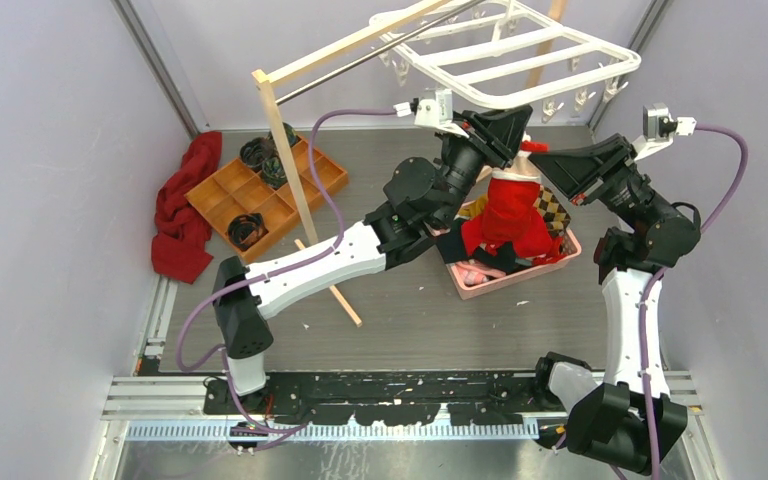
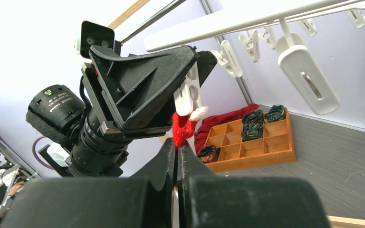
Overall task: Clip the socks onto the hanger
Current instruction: Open the clamp at the hanger.
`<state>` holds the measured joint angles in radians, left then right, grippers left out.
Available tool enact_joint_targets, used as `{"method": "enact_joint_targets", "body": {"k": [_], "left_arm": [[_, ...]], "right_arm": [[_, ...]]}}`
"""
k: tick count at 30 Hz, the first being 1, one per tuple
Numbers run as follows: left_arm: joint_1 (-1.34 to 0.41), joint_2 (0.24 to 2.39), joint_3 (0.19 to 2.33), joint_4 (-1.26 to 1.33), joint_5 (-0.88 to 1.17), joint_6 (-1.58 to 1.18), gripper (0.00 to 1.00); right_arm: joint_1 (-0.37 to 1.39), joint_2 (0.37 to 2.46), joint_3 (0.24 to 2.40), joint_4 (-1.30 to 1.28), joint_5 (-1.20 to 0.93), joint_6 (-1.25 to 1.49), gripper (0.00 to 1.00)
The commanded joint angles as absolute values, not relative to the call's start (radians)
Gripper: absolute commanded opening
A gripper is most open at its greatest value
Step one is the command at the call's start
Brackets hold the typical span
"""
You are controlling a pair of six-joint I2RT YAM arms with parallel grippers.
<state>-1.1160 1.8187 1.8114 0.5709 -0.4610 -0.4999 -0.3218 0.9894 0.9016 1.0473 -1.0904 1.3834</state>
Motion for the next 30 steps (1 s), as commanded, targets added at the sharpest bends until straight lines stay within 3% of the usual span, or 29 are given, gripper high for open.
{"method": "enact_joint_targets", "body": {"k": [1, 30], "left_arm": [[-1.107, 1.764, 1.818, 0.609, -0.449, -0.524, 0.05], [-1.104, 1.764, 1.815, 0.617, -0.415, -0.565, 0.05]], "right_arm": [[-0.318, 0.991, 0.937, 1.120, -1.054, 1.428, 0.01], [-0.312, 0.971, 0.872, 1.056, -1.058, 1.414, 0.01]]}}
